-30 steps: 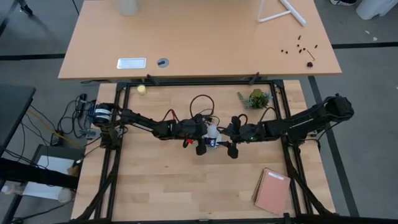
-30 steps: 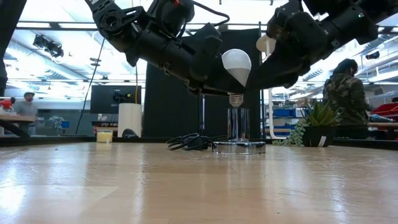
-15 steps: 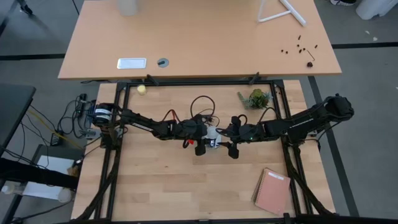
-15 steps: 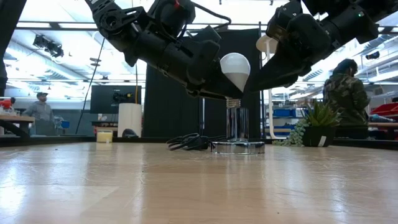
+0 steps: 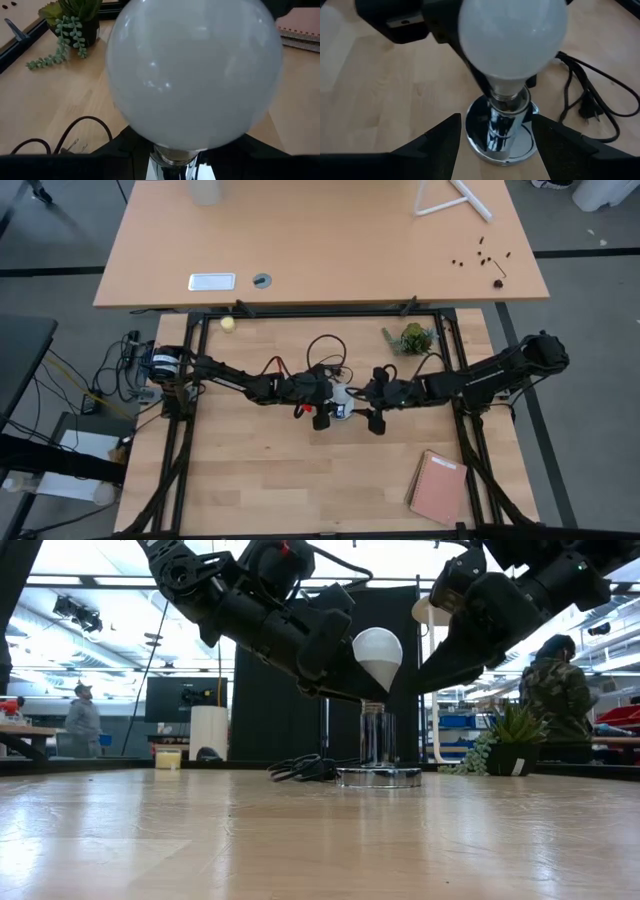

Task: Screw lightbulb
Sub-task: Insert the white lightbulb into the lamp

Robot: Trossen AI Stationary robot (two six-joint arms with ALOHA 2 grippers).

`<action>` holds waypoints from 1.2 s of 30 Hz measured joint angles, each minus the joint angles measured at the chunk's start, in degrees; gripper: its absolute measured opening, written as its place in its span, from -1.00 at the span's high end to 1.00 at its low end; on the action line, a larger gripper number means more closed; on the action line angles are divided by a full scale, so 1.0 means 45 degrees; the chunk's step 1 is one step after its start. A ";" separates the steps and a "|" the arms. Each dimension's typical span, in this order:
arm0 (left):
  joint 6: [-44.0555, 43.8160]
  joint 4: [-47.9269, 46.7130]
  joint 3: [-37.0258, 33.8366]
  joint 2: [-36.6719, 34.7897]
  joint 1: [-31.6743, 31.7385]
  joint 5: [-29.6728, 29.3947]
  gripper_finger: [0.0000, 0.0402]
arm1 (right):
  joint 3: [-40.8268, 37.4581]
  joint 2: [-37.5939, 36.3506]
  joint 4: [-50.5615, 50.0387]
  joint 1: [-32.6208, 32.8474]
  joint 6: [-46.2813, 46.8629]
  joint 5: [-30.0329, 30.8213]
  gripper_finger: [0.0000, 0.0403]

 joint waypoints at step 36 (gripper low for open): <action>-0.0123 -0.0714 -0.0024 0.0000 0.0000 0.0313 -0.12 | 0.2880 0.0573 -0.2670 -0.0537 -0.1403 -0.0390 -0.25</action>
